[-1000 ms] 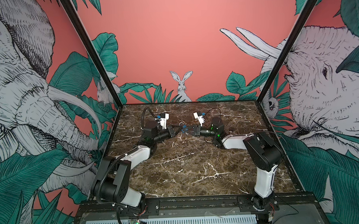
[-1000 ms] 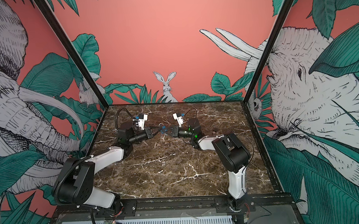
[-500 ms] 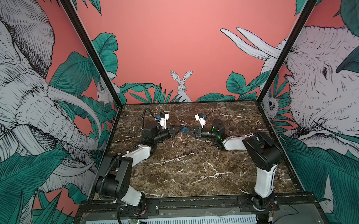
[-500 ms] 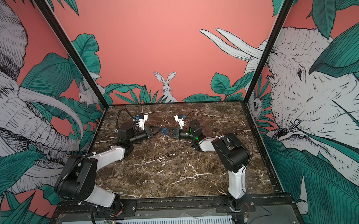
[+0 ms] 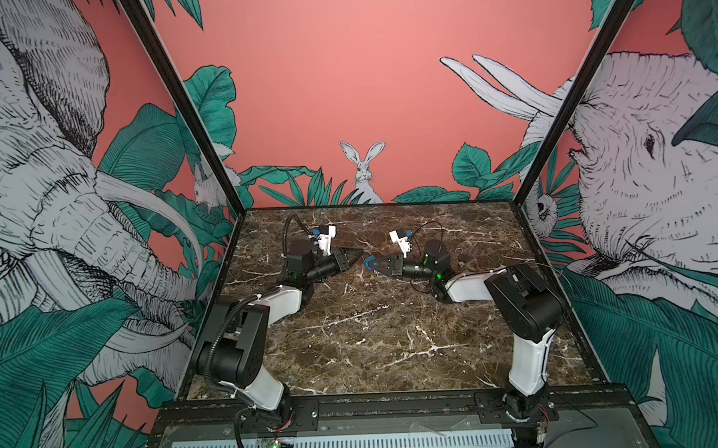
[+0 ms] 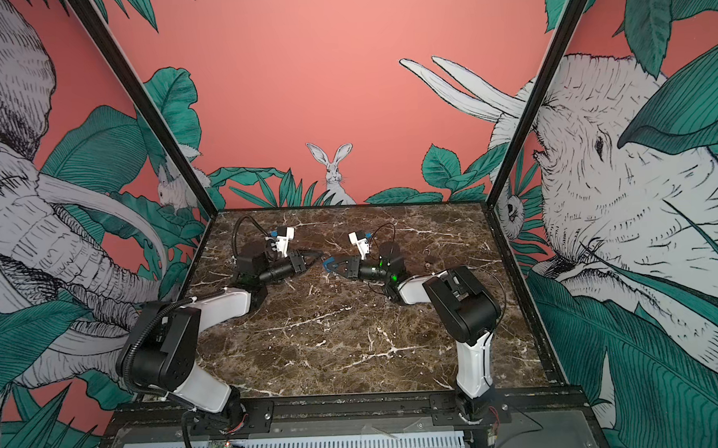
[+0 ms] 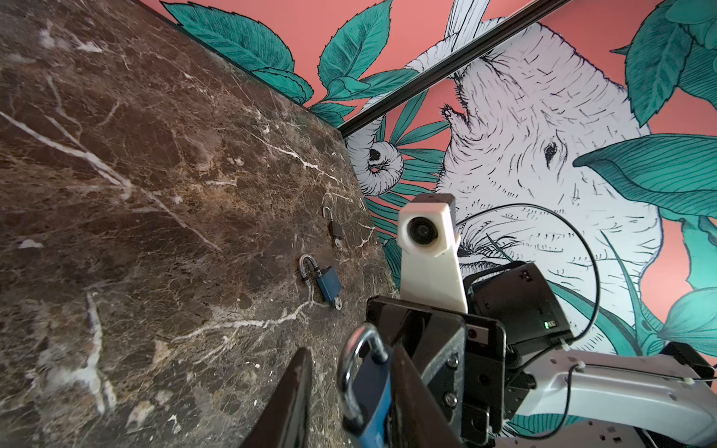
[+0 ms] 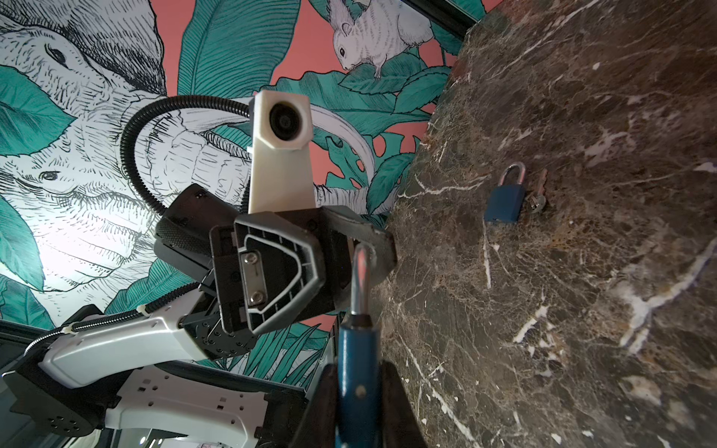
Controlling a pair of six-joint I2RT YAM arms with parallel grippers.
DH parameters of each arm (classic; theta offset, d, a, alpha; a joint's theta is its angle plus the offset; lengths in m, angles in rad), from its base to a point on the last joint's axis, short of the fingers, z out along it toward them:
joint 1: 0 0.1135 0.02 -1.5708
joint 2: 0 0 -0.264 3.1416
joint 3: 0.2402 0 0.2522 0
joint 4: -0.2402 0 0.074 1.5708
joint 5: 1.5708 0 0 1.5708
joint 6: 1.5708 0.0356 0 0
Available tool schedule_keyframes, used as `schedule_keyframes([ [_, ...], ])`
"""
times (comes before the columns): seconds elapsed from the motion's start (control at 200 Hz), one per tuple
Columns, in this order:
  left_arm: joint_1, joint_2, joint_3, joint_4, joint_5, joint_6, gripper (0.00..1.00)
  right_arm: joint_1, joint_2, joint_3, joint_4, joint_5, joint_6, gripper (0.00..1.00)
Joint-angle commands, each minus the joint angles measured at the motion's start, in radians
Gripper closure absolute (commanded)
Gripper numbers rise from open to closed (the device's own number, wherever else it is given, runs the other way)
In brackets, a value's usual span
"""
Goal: Lock with the key
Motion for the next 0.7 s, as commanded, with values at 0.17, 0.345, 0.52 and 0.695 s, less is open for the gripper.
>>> schedule_keyframes([
  [0.17,-0.024,0.029,0.039,0.115,0.029,-0.039,0.67,-0.004,-0.022,0.012,0.070,-0.023,0.005,1.00],
  [0.345,-0.046,0.044,0.053,0.097,0.031,-0.029,0.79,-0.004,-0.020,0.010,0.076,-0.017,0.008,1.00],
  [0.52,-0.046,0.042,0.048,0.094,0.037,-0.028,0.88,-0.005,-0.015,0.014,0.086,-0.018,0.015,1.00],
  [0.695,-0.046,0.037,0.057,0.053,0.030,-0.009,0.94,-0.005,-0.015,0.016,0.093,-0.023,0.022,1.00],
])
